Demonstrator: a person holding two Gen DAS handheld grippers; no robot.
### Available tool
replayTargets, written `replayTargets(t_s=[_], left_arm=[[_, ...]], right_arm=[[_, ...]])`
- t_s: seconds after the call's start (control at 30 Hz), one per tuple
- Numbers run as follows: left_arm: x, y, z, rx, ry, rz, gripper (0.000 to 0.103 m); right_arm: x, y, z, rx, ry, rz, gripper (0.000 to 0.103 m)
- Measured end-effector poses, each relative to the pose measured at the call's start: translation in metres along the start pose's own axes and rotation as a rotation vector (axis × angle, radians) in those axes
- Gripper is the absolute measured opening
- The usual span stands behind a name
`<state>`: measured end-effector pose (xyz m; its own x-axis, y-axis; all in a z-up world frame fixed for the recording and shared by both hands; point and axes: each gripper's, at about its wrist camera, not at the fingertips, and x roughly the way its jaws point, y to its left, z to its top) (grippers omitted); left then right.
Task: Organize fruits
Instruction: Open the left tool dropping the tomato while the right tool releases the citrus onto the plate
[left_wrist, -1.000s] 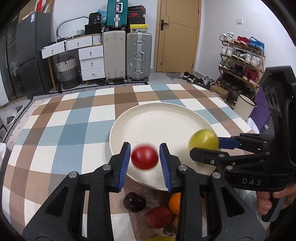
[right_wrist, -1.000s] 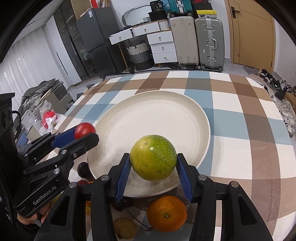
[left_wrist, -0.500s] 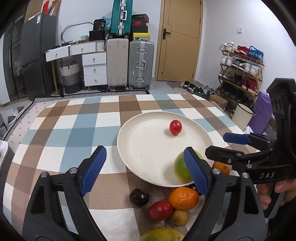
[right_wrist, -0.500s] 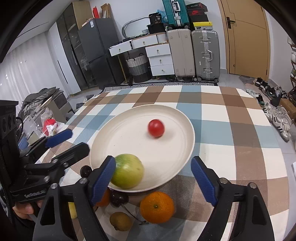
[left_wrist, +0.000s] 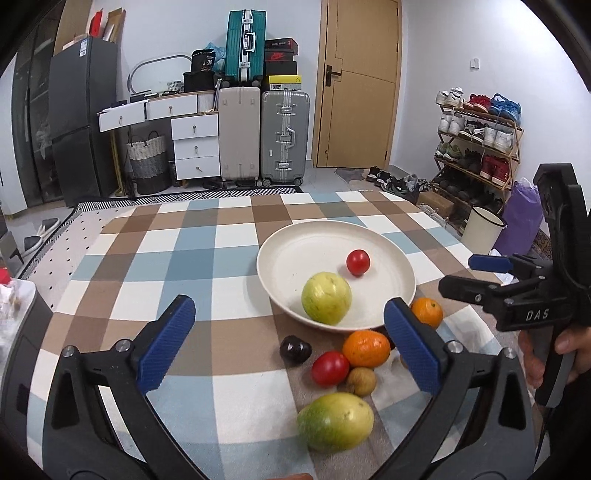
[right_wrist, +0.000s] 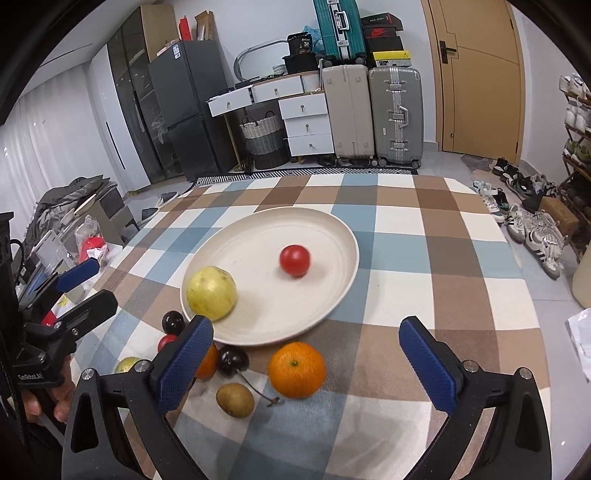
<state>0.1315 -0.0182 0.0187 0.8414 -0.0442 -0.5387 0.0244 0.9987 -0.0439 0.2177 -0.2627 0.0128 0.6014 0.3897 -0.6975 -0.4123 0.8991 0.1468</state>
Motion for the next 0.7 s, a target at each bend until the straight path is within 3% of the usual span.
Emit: replayTargets(t_s=[0.43,0.7], left_arm=[[-0.045,0.000,-0.030,-0.005,0.026,0.011,0.102],[-0.037,-0.010,-0.046,0.016,0.077,-0.007,0.102]], right_arm=[[-0.026,0.006,-0.019,-0.007,0.022,-0.022,0.102],[-0.023,0.008,-0.031,-0.016,0.057,-0.035,0.102]])
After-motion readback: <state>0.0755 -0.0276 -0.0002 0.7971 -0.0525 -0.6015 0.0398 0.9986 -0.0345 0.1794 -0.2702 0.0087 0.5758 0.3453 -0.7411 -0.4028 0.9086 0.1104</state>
